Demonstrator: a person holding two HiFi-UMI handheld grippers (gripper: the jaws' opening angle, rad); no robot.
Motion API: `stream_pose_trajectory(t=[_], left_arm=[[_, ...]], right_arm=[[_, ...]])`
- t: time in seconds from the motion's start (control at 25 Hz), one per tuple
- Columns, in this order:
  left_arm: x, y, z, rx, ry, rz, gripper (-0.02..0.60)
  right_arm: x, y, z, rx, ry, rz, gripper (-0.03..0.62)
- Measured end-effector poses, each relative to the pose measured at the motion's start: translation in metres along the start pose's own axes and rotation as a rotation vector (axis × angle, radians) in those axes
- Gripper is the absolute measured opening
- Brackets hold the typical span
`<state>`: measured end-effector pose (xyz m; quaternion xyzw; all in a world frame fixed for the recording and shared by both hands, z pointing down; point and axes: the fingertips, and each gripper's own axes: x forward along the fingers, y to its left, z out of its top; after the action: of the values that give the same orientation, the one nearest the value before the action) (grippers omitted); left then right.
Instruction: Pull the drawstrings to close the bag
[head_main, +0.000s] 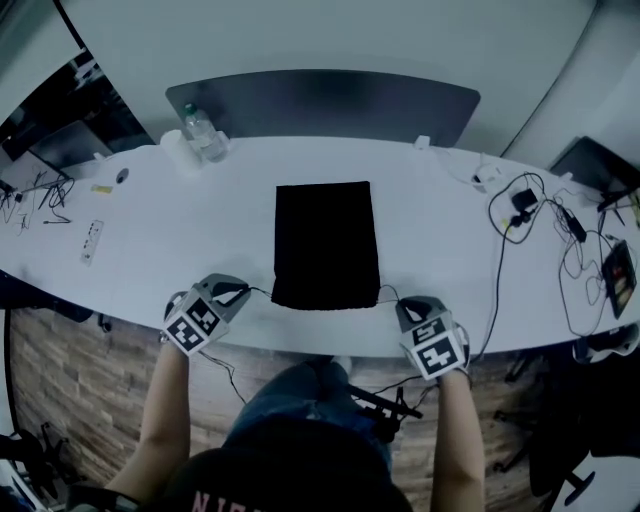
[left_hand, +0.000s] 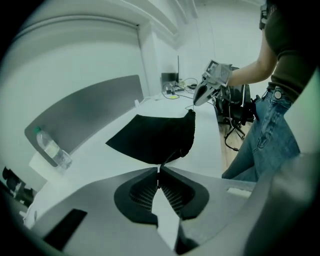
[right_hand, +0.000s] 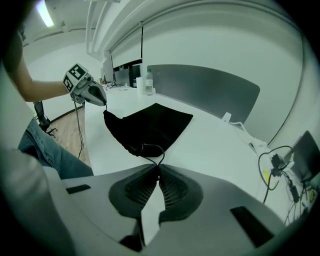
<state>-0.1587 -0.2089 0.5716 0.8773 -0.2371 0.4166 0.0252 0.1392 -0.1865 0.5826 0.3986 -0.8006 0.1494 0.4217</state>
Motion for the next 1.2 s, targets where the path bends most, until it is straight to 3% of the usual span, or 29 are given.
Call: stream_pose_trajectory(t=[0.68,1.2], left_arm=[[-0.05,0.065,0.05,-0.005,-0.134,0.287,0.018],[-0.072,0.101,0.073,0.002,-0.171,0.428,0.018]], right_arm=[[-0.055,-0.051,0.051,-0.088,-0.14,-0.149,0.008],[-0.081,-0.083,0.084,-0.109,-0.217,-0.252,0.008]])
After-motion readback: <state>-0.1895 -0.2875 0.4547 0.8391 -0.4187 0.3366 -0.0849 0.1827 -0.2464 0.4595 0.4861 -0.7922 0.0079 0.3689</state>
